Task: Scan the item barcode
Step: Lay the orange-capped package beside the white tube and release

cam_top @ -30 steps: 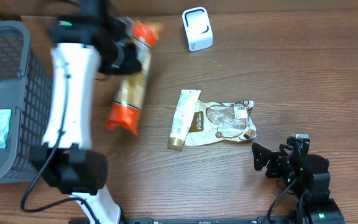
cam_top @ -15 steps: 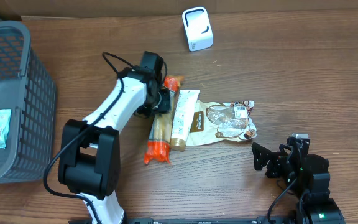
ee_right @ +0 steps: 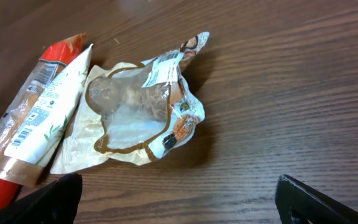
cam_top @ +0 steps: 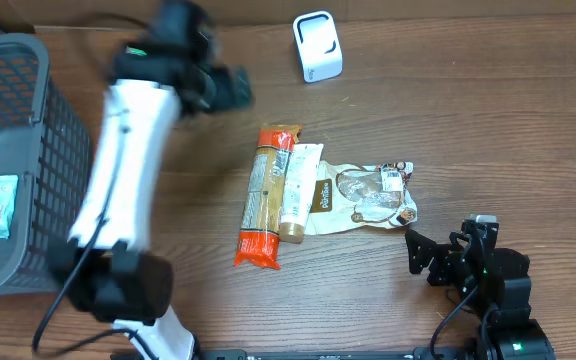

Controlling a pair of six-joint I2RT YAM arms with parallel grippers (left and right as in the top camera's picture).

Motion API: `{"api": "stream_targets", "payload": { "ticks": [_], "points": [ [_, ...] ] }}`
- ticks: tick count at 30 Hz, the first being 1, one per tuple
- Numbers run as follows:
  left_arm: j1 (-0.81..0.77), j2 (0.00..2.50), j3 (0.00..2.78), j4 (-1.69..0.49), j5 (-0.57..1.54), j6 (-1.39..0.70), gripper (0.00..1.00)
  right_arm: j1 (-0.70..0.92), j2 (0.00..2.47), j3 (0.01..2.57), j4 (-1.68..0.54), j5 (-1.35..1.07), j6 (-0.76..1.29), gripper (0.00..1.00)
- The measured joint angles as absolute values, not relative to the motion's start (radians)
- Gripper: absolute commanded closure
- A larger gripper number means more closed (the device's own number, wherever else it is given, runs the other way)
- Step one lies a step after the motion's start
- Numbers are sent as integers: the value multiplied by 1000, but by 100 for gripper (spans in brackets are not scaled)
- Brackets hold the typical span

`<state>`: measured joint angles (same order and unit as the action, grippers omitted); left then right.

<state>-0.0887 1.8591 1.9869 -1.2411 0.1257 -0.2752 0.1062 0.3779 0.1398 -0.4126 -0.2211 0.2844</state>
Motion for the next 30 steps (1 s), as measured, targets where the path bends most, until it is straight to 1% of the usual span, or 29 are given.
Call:
{"api": "stream_targets", "payload": {
  "ticks": [4,7,10,15,18,20,23,30],
  "points": [
    [54,1794,2238,-1419,117,-192,0,106,377,140,-412,-221,285,0],
    [188,1740,2376,-1541,70,-151,0,106,378,140,-412,-221,284,0],
    [341,1692,2435,-1610,19,-122,0,106,378,140,-413,-221,284,0],
    [593,1675,2437,-1674,33,-100,0,106,378,140,-412,-221,285,0],
    [709,1679,2396,-1661,48,-97,0,106,378,140,-413,-221,284,0],
    [756,1679,2353,-1623,52,-99,0,106,378,140,-412,-221,285,0],
    [785,1680,2265,-1555,52,-102,0,106,378,140,-413,-221,284,0],
    [786,1687,1978,-1341,64,-104,0,106,378,140,-412,-221,284,0]
  ]
}}
